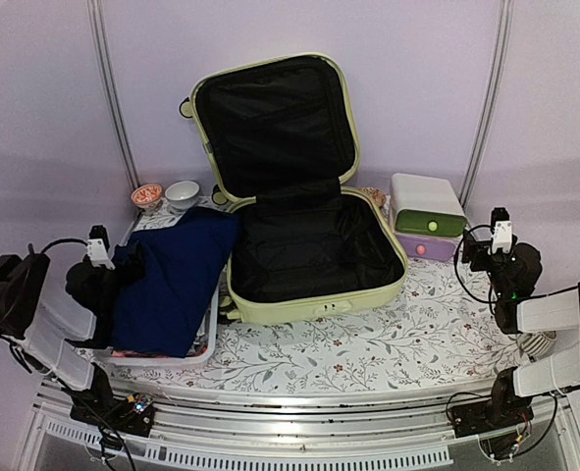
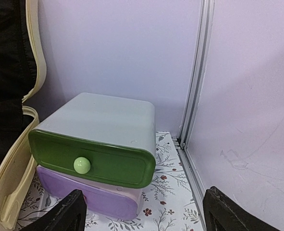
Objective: Open, take out, and arrange the luggage
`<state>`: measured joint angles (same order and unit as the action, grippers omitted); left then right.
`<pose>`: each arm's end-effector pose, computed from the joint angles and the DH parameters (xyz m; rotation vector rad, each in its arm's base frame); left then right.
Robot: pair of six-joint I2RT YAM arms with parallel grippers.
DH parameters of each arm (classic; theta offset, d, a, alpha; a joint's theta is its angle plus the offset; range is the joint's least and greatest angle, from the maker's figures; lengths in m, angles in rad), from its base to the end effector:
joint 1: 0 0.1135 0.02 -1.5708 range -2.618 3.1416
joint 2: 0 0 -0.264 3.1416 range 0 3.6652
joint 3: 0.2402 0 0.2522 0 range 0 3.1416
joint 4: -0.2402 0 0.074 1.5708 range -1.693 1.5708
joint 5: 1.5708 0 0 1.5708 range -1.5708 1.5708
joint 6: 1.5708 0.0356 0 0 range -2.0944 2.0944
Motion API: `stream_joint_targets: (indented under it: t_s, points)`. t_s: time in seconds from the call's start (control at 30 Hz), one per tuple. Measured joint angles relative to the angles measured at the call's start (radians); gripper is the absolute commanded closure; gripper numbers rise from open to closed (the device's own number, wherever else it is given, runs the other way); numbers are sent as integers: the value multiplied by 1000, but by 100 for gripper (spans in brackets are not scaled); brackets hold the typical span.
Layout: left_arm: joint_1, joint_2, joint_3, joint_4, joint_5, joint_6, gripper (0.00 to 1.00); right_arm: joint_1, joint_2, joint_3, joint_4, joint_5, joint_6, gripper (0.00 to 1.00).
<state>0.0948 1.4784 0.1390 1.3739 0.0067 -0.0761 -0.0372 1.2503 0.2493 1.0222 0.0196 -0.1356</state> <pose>0.2188 0.0206 0.1555 -0.1258 1.5311 0.0097 0.2289 -0.0092 0.1925 -0.0608 1.5504 -0.1519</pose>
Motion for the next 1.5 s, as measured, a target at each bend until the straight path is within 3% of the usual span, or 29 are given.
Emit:
stream_joint_targets:
  t_s: [0.13,0.53,0.77,0.93,1.0,1.17,1.5]
  points:
    - [-30,34,18,41,4,31,2,-19,13,25,2,-55,2,14]
    - [-47,50,103,-68,52,81,2,-35,-49,-51,28,-95,11,14]
    - [-47,50,104,-72,60,91,2,-36,61,-61,38,-150,4,19]
    - [-47,50,104,-72,61,92,2,-36,71,-46,78,-244,3,14]
    - [-47,50,104,-72,61,92,2,-36,108,-60,161,-280,18,1]
    - [-47,52,105,-72,61,92,2,-35,272,-58,255,-265,58,1]
    - [-48,52,105,-74,61,92,2,-36,279,-11,250,-234,95,1]
